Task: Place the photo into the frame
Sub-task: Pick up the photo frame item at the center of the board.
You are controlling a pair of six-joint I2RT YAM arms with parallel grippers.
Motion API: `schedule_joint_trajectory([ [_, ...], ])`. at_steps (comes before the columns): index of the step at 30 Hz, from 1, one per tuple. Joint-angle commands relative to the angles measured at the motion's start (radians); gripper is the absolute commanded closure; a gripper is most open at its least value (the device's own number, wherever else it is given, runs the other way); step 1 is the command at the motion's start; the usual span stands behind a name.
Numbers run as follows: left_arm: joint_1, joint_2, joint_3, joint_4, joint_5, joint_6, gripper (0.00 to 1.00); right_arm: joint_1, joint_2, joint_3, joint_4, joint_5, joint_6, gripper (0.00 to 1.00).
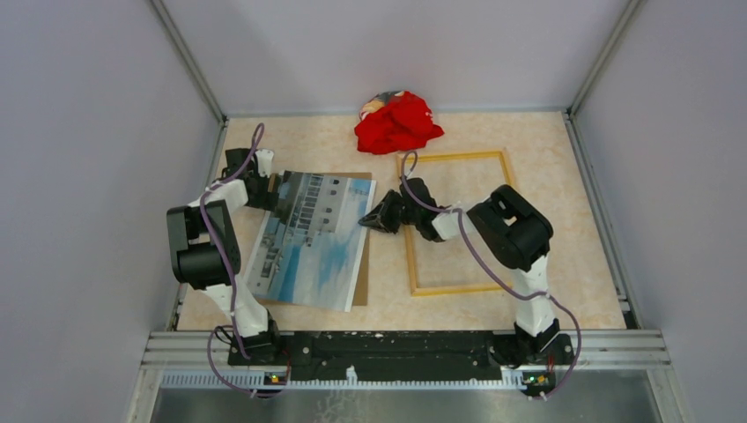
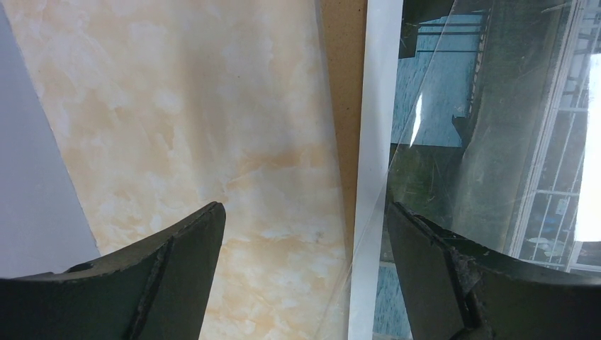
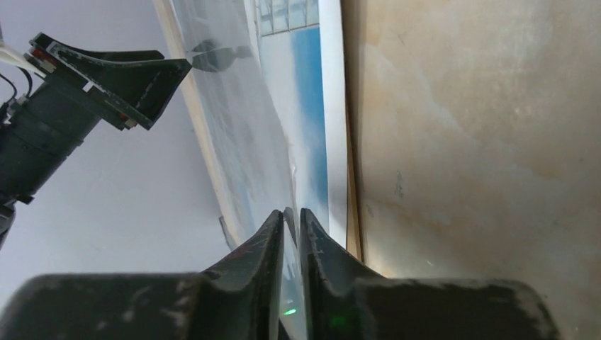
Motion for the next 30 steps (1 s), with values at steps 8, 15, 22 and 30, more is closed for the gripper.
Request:
schedule_joint_trajectory([
  [8, -0.009, -0.020, 0.065, -0.178, 0.036, -0.007, 0.01, -0.024, -0.147, 0.096, -0.071, 0.002, -0.105, 1.00],
  [15, -0.009, -0.099, 0.303, -0.438, 0.246, 0.042, 0.01, -0.127, -0.321, 0.313, -0.467, -0.097, -0.388, 1.00],
  [22, -0.132, -0.145, 0.363, -0.468, 0.240, 0.024, 0.01, -0.368, -0.541, 0.427, -0.860, -0.234, -0.536, 1.00],
  [30, -0.427, -0.053, 0.449, -0.403, 0.267, -0.141, 0.01, -0.730, -0.866, 0.558, -1.255, -0.220, -0.710, 1.00],
])
